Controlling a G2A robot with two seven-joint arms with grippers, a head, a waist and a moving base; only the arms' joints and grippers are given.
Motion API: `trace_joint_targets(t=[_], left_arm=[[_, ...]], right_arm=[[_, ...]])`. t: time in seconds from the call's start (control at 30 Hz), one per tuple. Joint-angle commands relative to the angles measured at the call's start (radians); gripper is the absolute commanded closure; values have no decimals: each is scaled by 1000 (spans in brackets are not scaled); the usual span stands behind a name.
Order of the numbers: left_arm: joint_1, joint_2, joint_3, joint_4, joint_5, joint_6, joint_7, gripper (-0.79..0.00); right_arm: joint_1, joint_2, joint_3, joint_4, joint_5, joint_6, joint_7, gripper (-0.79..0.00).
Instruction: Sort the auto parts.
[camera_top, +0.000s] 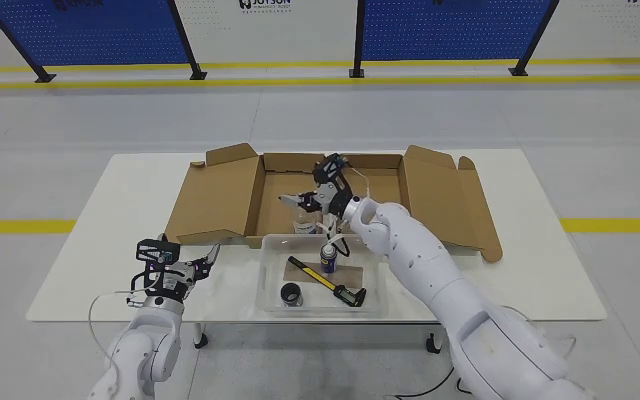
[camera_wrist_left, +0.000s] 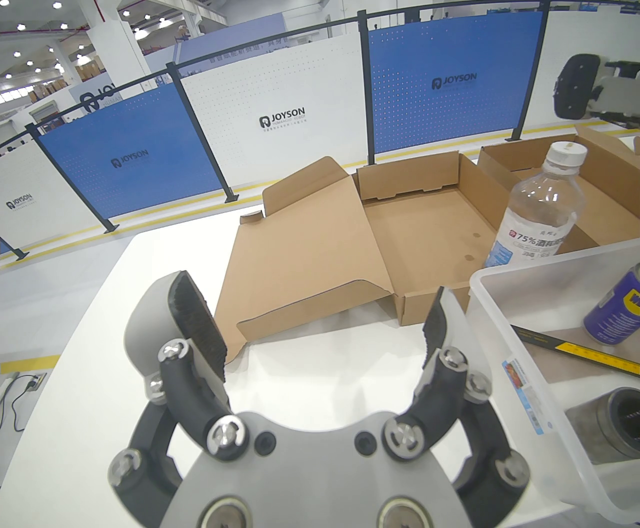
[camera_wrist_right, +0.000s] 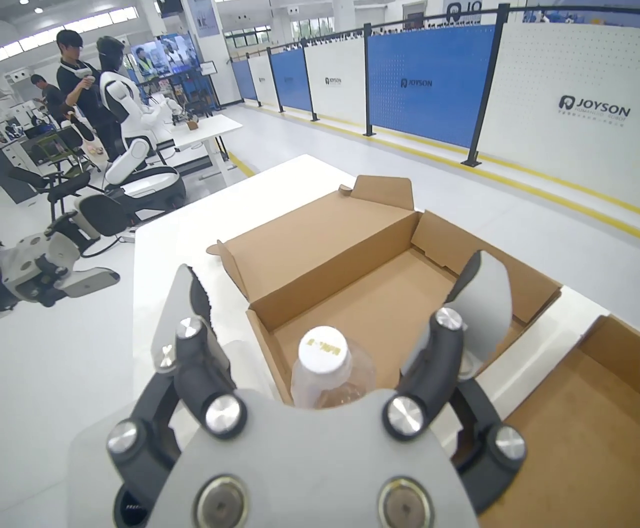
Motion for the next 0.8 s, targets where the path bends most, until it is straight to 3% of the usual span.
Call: trace_joint_targets(t=[0.0,0.23,0.5,0.77], left_arm=[[0,0,0,0,0,0,0,-785],[0,0,0,0,0,0,0,-785],[0,0,0,0,0,0,0,-785],[0,0,0,0,0,0,0,-785]], right_arm=[[-18,16,19,-49,-19,8,-12,-785],[-139,100,153,-281,-60,38,15,-785],[-413,203,394,-729,-86,90,212,-785],[-683,263,593,-1072,-79,104,424,-785]])
